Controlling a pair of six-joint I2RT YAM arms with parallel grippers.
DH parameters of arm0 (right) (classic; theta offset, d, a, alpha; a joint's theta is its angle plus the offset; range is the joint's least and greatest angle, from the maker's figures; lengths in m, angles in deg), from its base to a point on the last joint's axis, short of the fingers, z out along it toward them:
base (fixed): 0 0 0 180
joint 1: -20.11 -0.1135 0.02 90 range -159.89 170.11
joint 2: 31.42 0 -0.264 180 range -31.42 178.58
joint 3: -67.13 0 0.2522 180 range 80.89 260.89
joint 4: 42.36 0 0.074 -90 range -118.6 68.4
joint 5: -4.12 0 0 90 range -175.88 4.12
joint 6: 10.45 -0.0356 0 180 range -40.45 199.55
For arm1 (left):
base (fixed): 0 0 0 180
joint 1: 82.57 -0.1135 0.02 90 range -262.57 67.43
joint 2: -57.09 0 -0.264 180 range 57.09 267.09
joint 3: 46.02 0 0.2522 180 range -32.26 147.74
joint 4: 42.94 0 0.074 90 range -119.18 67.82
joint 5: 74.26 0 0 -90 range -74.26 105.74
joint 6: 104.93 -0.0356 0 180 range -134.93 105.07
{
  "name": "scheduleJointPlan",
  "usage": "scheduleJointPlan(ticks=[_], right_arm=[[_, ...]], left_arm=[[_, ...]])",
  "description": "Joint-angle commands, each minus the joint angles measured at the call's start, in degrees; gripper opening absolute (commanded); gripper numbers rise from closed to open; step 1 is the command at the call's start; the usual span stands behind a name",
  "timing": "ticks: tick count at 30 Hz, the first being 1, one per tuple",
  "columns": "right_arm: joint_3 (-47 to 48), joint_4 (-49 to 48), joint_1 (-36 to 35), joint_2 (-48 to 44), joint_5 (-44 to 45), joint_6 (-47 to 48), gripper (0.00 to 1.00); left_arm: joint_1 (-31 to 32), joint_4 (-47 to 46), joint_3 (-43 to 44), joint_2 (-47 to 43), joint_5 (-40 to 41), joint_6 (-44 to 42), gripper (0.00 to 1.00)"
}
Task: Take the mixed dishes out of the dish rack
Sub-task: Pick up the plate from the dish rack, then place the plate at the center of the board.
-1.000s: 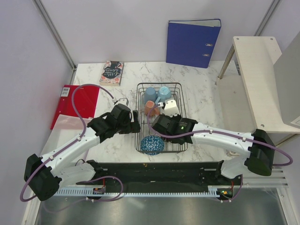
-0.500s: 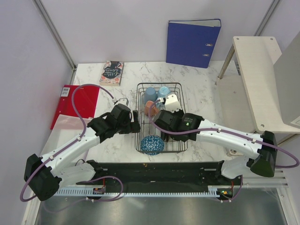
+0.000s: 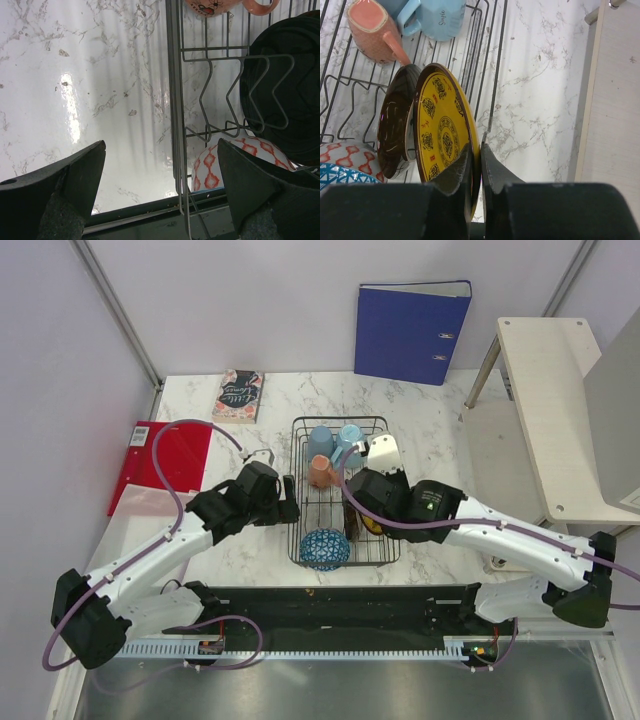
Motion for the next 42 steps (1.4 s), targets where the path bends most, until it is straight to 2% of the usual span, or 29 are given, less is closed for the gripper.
scheduleJointPlan(ticks=[1,7,13,16,18,20,23,30,39,42], right_arm=[[2.8,0.3,-0.3,-2.4,-0.7,-1.2,0.0],[5.2,-1.8,-0.4,-7.3,0.6,-1.9,0.0],[2.6,-10.2,-0.3,-12.1,-1.8,-1.2,0.0],[0.0,-18.2,-0.3,-14.0,-7.2,0.1,0.0],[-2.5,-24.5,-0.2,-14.3,-9.9,1.1,0.0],[-3.0,-28.0,0.1,-13.1,-13.6,1.8,0.0],[-1.9,-31.1,0.6,-10.0,-17.2,2.5,0.0],[-4.8,-40.5,3.4,-9.9,-22.4,1.4,0.0],[-12.7,-50.1,9.4,-15.4,-31.7,-3.4,0.0],[-15.5,-53.2,12.5,-17.2,-37.3,-5.7,0.0]], left_arm=[[-0.1,-1.4,0.7,-1.5,-0.4,2.0,0.99],[-0.1,-1.5,2.4,-6.4,2.5,1.0,0.99],[-0.1,-3.9,4.7,-13.1,6.2,-2.0,0.99],[-0.1,-7.5,4.1,-16.0,4.1,-3.5,0.99],[-0.1,-10.5,3.6,-17.3,-0.4,-3.7,0.99],[-0.1,-13.0,3.7,-18.1,-7.6,-3.9,0.99],[-0.1,-15.9,4.7,-18.2,-13.7,-3.2,0.99],[-0.1,-21.2,3.4,-22.4,-14.2,-2.4,0.97],[-0.1,-20.7,1.2,-24.1,-12.0,-2.6,0.95],[-0.1,-20.6,0.5,-24.6,-11.8,-2.5,0.95]])
